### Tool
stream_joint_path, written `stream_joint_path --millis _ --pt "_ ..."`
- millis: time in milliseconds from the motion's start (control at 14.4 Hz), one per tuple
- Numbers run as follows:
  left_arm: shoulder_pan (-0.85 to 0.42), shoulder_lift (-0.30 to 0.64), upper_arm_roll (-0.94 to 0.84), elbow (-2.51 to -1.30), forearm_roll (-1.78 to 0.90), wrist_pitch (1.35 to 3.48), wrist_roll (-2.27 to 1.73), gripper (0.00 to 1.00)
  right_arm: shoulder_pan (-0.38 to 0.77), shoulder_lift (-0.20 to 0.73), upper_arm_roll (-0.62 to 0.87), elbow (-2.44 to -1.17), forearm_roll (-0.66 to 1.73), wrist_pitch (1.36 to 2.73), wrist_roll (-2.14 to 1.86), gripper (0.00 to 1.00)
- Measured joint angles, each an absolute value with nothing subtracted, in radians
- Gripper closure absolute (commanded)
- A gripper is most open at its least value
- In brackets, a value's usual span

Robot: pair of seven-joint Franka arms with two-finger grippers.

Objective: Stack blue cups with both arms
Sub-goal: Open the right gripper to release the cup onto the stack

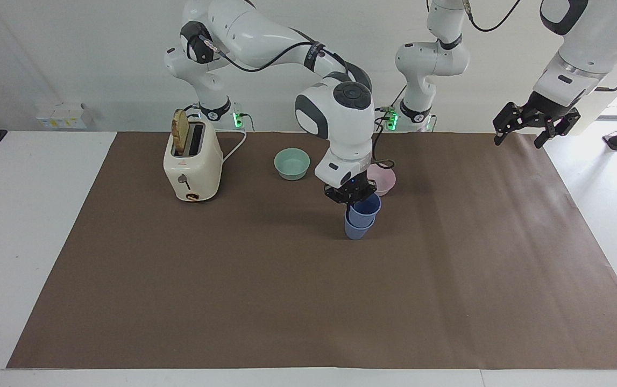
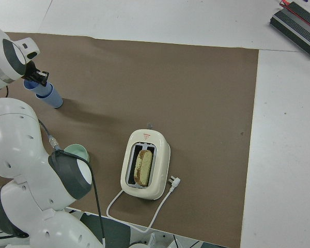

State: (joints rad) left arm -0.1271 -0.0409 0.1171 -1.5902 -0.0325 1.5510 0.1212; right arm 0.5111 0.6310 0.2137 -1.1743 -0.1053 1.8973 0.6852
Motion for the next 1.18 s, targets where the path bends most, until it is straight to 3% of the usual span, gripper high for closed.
stream_joint_path --millis 70,139,766,1183 --pt "-0.127 -0.041 0.117 -1.590 -0.032 1.551 0.122 0.00 0.511 0.632 0.214 -1.174 -0.105 1.898 0.685 0.19" --pt "-0.127 -0.041 0.117 -1.590 -0.032 1.551 0.122 0.00 0.511 0.632 0.214 -1.174 -0.106 1.899 0.685 0.00" --pt "-0.127 -0.041 0.114 -1.590 -0.032 1.551 0.124 0.00 0.496 0.627 0.206 -1.169 -0.108 1.896 0.685 0.00" --pt "-0.127 -0.041 0.114 -1.590 -0.032 1.551 0.124 0.00 0.359 0.491 0.202 -1.149 -0.111 1.684 0.619 0.00"
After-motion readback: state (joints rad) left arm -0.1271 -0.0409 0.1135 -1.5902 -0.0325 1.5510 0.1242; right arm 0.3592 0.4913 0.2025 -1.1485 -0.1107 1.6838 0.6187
